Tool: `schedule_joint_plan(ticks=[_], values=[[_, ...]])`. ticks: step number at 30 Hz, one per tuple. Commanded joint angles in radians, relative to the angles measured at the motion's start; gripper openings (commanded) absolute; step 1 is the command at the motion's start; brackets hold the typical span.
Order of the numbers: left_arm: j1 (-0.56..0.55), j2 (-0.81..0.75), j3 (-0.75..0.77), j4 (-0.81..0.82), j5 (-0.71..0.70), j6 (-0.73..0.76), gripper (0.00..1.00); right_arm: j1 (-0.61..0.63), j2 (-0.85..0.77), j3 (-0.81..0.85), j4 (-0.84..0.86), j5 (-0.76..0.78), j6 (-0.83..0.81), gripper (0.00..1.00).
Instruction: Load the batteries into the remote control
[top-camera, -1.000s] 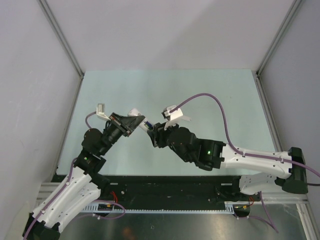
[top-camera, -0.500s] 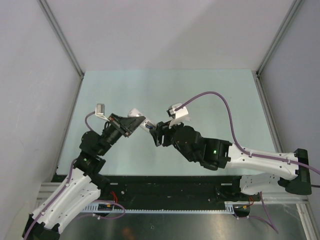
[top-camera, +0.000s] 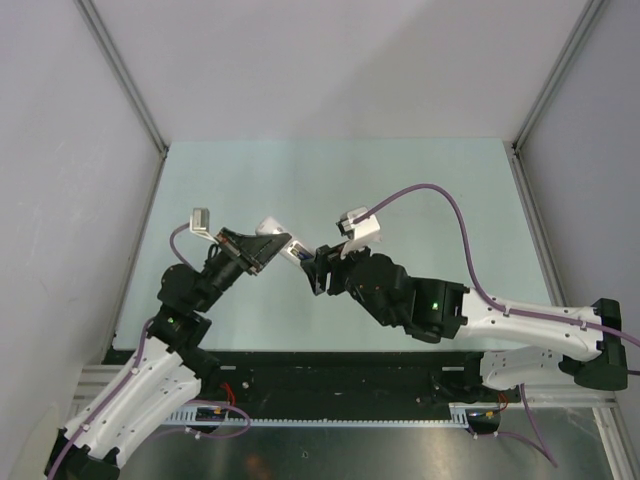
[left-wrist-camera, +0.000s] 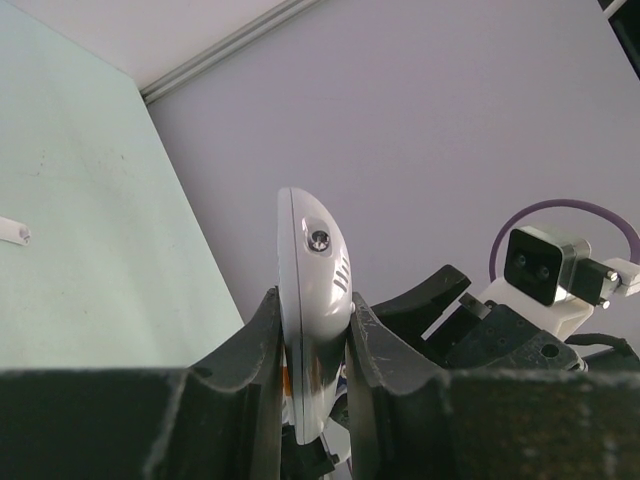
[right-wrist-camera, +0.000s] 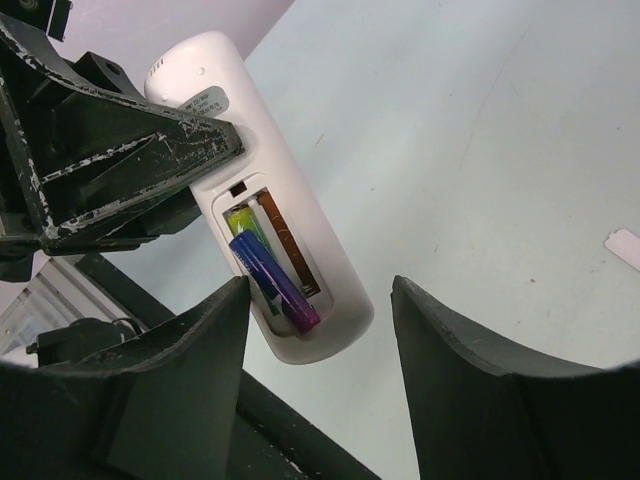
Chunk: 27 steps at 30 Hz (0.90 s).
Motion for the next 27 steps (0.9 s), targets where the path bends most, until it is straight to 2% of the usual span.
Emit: schedule_joint_plan(ticks=[1, 11, 17, 27], values=[[-0.005, -0.028, 0.009, 0.127, 0.035, -0.043, 0.0, -0.009, -0.006, 0.028, -0.078, 0.081, -0.027, 0.62], [-0.005, -0.002, -0.026, 0.127, 0.05, -0.106, 0.0, -0.031, 0.014, 0.061, -0.104, 0.058, -0.034, 0.62], [-0.005, 0.01, -0.04, 0.127, 0.049, -0.109, 0.0, -0.032, 0.015, 0.077, -0.127, 0.035, -0.039, 0.67], [-0.005, 0.024, -0.057, 0.127, 0.041, -0.115, 0.0, -0.031, 0.029, 0.091, -0.129, 0.015, -0.034, 0.68]])
